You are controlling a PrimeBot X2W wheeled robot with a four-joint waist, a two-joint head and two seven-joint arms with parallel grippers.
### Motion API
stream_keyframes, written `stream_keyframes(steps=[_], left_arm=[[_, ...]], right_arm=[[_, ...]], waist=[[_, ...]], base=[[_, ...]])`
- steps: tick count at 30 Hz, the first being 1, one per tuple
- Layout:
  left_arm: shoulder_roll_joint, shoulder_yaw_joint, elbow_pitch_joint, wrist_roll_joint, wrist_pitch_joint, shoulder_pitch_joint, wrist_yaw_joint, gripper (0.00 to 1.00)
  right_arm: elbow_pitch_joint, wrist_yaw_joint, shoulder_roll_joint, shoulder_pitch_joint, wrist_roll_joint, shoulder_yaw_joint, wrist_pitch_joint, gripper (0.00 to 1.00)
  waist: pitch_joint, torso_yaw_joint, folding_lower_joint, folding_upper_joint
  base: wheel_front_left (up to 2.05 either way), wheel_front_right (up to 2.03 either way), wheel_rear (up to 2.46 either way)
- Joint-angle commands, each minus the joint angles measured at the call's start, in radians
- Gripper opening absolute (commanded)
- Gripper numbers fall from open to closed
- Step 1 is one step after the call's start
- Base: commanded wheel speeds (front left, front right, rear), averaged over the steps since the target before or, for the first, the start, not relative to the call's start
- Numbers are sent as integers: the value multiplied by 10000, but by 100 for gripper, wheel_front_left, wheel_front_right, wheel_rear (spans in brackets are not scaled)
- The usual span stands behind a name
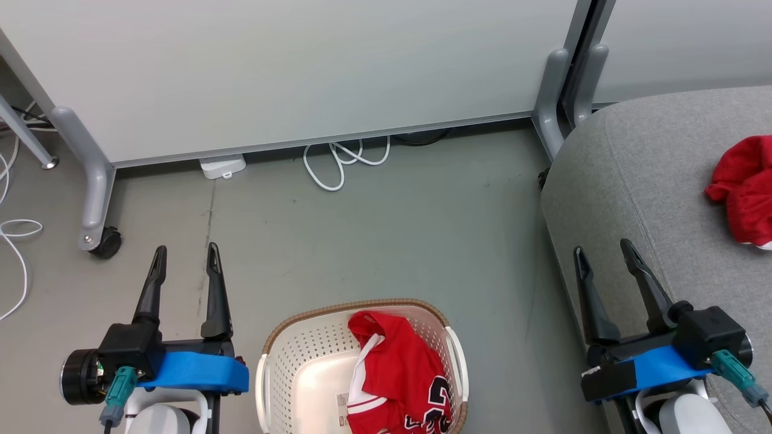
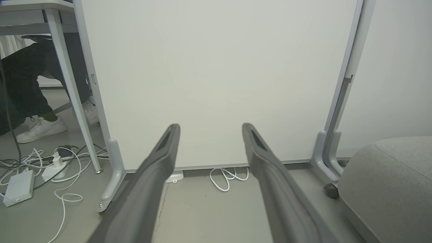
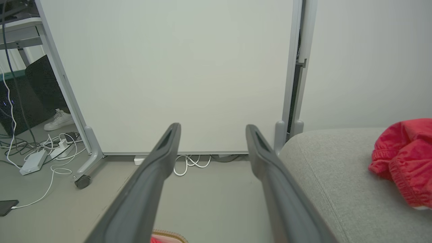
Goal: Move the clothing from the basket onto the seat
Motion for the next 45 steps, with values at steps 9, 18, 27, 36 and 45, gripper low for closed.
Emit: stream_keyframes(steps=[9,18,27,36,45], left_arm=[[-16,-280,611,-110,-26,-635,-257,100],[89,-1142,2113,17,-23,-2227,-551,100],[564,-2781,4320,-375,-26,-3927,-588,100],[967,-4501,7207,-1135,112,-5648,-590,100],[1057,-5535,9196,-2063,1178,-7019,-591,100]], right_arm=[[-103,1,-47,-315,-11,92,-2,100],[-404,1,-14,-1067,113,233,-2,100],[-740,1,83,-2213,284,319,-2,100],[-1048,1,162,-3050,350,393,-2,100],[-1330,1,197,-3743,400,353,-2,100]], waist=[[326,-74,1,-1],[1346,-636,1,-1],[3010,-1519,1,-1],[4657,-2029,1,-1],[6156,-2261,1,-1]], base=[[0,0,0],[0,0,0],[0,0,0],[0,0,0],[0,0,0]])
